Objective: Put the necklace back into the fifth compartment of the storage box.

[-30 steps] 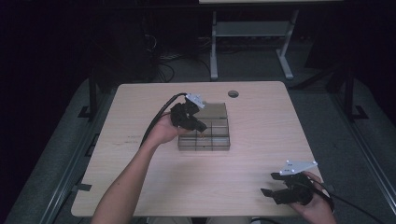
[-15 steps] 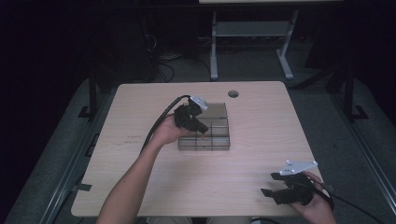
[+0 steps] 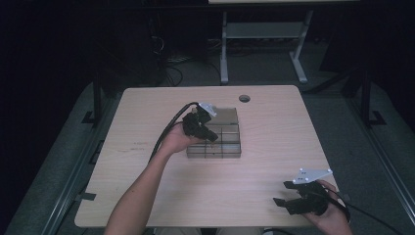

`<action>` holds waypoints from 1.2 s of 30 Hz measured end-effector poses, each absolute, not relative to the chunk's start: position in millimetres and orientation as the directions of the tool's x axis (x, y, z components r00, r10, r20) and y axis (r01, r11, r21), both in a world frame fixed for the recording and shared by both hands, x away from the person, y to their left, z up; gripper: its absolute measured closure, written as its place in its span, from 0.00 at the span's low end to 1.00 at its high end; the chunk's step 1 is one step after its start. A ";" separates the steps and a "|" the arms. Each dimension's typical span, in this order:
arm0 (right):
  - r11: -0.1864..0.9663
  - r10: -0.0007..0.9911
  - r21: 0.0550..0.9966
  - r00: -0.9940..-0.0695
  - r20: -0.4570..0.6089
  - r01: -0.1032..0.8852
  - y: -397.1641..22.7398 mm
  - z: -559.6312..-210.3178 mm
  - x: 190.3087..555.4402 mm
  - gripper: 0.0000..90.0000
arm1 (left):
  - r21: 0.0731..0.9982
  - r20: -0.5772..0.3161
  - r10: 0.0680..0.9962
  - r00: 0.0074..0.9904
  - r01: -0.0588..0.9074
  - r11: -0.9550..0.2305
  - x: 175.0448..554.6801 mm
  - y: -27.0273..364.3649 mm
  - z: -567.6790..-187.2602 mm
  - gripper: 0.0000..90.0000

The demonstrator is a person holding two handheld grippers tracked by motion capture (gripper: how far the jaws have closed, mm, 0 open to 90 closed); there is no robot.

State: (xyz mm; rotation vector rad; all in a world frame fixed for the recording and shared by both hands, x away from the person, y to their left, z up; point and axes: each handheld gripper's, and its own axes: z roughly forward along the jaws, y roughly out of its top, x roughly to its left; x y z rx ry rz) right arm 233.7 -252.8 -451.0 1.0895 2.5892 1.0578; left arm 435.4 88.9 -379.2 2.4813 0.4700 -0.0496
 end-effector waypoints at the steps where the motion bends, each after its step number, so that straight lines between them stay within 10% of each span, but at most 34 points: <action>1: 0.494 0.671 0.654 -0.729 0.131 0.573 -253.2 -450.9 234.0 0.30 | 0.560 -0.140 0.322 0.936 0.343 -0.754 435.4 88.4 -379.9 0.95; 36: 0.492 0.670 0.658 -0.731 0.133 0.570 -253.0 -450.3 233.7 0.30 | 0.516 -0.181 0.355 0.917 0.396 -0.760 440.6 85.1 -405.4 0.92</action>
